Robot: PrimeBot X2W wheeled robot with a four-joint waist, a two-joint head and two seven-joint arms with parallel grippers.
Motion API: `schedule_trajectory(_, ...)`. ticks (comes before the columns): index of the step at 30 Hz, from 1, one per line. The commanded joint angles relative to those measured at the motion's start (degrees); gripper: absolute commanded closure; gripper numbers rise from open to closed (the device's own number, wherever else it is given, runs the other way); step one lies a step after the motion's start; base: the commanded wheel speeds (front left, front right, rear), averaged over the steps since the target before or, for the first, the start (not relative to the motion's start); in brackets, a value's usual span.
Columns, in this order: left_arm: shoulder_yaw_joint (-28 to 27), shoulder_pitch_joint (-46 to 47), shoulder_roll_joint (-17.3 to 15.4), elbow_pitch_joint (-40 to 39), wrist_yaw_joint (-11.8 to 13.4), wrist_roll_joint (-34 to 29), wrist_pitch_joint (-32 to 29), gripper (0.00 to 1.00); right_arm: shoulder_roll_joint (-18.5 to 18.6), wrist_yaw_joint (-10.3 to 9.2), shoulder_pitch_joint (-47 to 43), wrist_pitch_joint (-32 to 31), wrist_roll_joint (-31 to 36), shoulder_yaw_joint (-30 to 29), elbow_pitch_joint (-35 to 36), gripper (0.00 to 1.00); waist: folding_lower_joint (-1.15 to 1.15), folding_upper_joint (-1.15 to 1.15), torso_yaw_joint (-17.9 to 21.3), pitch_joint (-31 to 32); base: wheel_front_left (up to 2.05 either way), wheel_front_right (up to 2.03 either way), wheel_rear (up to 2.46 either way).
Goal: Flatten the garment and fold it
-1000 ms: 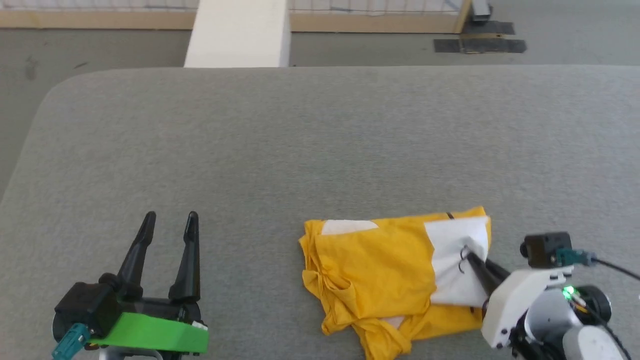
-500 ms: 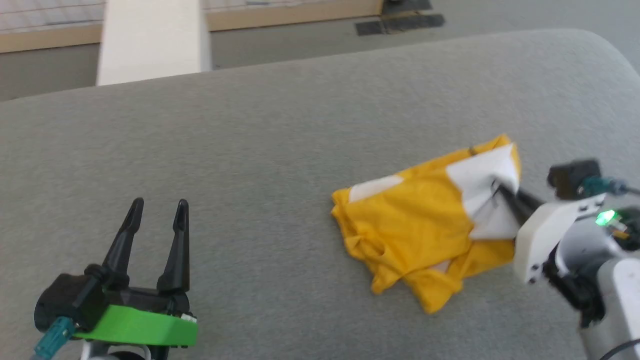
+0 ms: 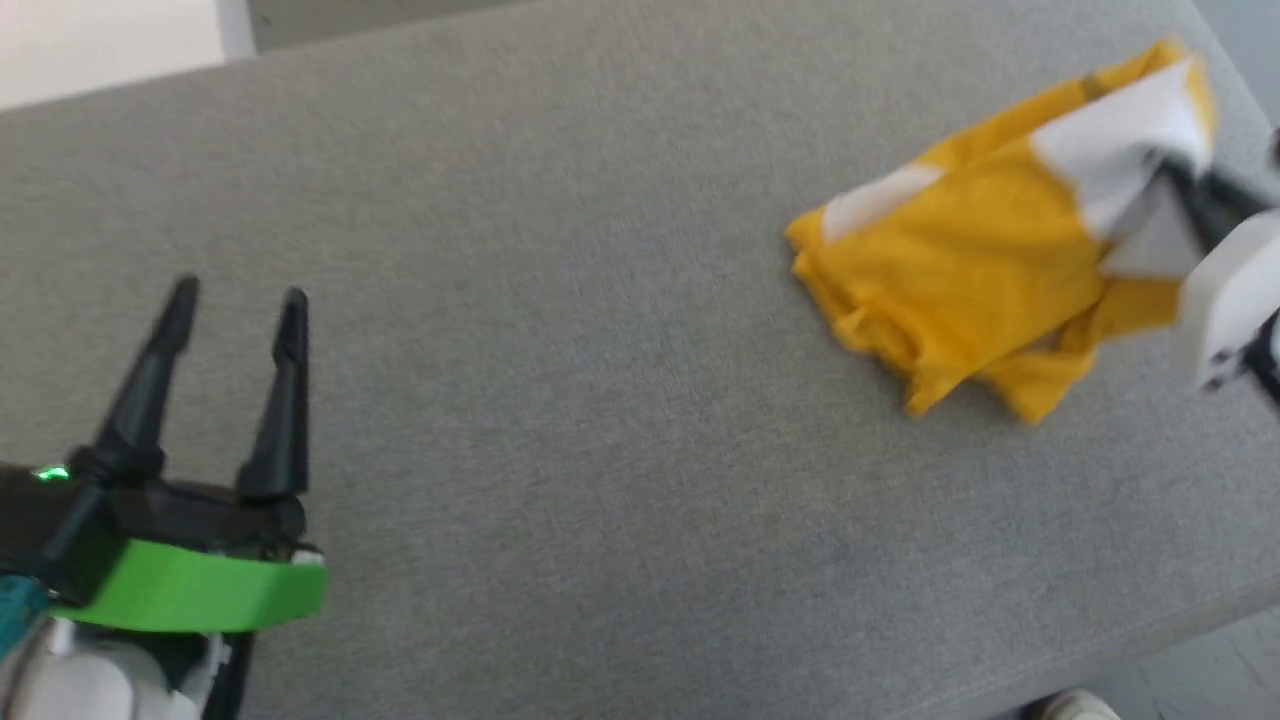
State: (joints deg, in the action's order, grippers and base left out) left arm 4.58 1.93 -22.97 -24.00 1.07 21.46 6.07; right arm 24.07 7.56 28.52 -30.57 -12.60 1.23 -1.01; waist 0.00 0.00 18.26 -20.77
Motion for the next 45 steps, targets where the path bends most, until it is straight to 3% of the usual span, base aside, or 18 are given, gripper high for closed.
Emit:
schedule_trajectory(1, -0.44, 1.56, -0.98, -0.87, 0.07, -0.99, -0.49, 0.00, 0.77, -0.08, 1.74, 0.08, 0.70, -1.03, -0.25, 1.00, 0.00, 0.00, 3.00, -6.33, 0.00, 0.00, 0.00)
schedule_trajectory(7, -1.82, 5.06, -3.72, -4.60, 0.08, -2.35, -2.61, 0.00, 3.78, -0.08, 6.11, 0.98, 4.11, -6.41, -3.59, 1.00, 0.00, 0.00, 3.11, -11.41, 0.00, 0.00, 0.00)
schedule_trajectory(17, -2.99, 6.97, -6.24, -7.75, 0.03, -3.19, -4.64, 0.00, 7.78, -0.08, 11.05, 8.06, 10.39, -12.60, -12.94, 1.00, 0.00, 0.00, 2.52, -17.02, 0.00, 0.00, 0.00)
schedule_trajectory(35, -2.85, 8.86, -6.35, -10.35, -0.55, -1.81, -2.56, 0.00, 6.40, -0.08, 14.82, 15.09, 16.66, -16.59, -27.01, 1.00, 0.00, 0.00, 0.82, -20.55, 0.00, 0.00, 0.00)
schedule_trajectory(39, -3.26, 9.26, -5.35, -10.32, 0.46, -1.94, -1.10, 0.00, 6.99, -0.08, 15.42, 15.85, 16.84, -16.84, -29.37, 0.60, 0.00, 0.00, 0.22, -20.25, 0.00, 0.00, 0.00)
schedule_trajectory(40, -3.18, 9.29, -5.12, -10.18, 0.56, -1.91, -0.81, 0.00, 7.18, -0.08, 15.54, 16.19, 16.87, -16.79, -29.79, 0.20, 0.00, 0.00, 0.06, -20.07, 0.00, 0.00, 0.00)
schedule_trajectory(41, -2.87, 9.28, -4.20, -9.47, 0.93, -1.56, 0.17, 0.00, 8.06, -0.08, 15.98, 17.04, 17.02, -16.61, -31.12, 0.00, 0.00, 0.00, -0.54, -19.23, 0.00, 0.00, 0.00)
schedule_trajectory(45, -2.10, 9.07, -3.36, -8.07, 0.83, -1.09, 1.42, 0.00, 9.37, -0.08, 16.38, 17.64, 16.98, -16.28, -32.61, 0.00, 0.00, 0.00, -1.46, -17.47, 0.00, 0.00, 0.00)
